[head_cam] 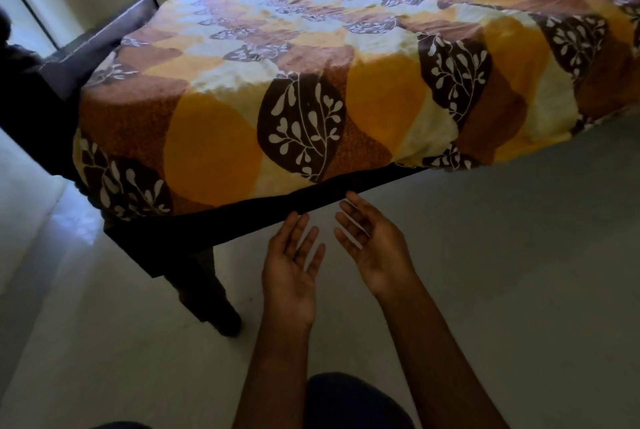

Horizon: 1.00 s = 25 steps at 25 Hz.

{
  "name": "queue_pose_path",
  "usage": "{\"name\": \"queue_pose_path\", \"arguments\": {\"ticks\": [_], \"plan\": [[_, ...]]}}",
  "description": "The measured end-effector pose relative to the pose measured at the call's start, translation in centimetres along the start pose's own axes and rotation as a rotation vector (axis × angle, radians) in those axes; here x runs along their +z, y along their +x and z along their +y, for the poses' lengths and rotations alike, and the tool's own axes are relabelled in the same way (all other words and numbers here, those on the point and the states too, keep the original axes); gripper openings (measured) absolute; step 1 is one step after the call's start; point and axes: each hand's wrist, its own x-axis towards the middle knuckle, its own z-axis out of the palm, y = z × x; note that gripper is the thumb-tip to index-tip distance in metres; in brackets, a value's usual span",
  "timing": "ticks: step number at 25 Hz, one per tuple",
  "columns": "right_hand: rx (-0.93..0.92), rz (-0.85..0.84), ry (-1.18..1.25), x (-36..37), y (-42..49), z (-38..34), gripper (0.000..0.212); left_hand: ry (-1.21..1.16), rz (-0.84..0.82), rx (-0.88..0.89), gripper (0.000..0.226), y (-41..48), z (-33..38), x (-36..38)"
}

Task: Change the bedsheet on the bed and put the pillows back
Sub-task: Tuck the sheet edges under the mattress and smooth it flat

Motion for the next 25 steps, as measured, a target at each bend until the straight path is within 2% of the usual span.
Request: {"name": "queue_pose_path", "arguments": {"ticks": [5, 11, 18, 22, 23, 25], "plan": [[-0.216, 0.203, -0.344, -6.3, -0.6, -5.4, 0.021, 0.462, -0.177, 0.058, 0.021, 0.9, -2.9, 6.0], [-0.388, 0.387, -0.499, -9.7, -1.5, -12.1, 0.016, 0.815, -0.571, 0.153, 0.022, 0.1, -5.8, 12.2], [-0.493, 0.522, -0.419, -12.0, -1.2, -18.5, 0.021, 1.109, -1.165, 0.796, 0.032, 1.9, -5.4, 22.2], [-0.594, 0.505, -0.475, -14.5, 3.2, -25.2, 0.017, 1.265, -1.190, 1.062, 0.036, 4.0, -6.0, 30.9], [-0.615, 0.544, -0.504, -15.4, 4.8, -27.2, 0.017, 1.262, -1.200, 1.154, 0.034, 4.4, -6.2, 33.1], [-0.638, 0.711, -0.638, -17.1, 7.6, -31.0, 0.022, 1.345, -1.207, 1.210, 0.030, 6.1, -6.5, 38.3]]}}
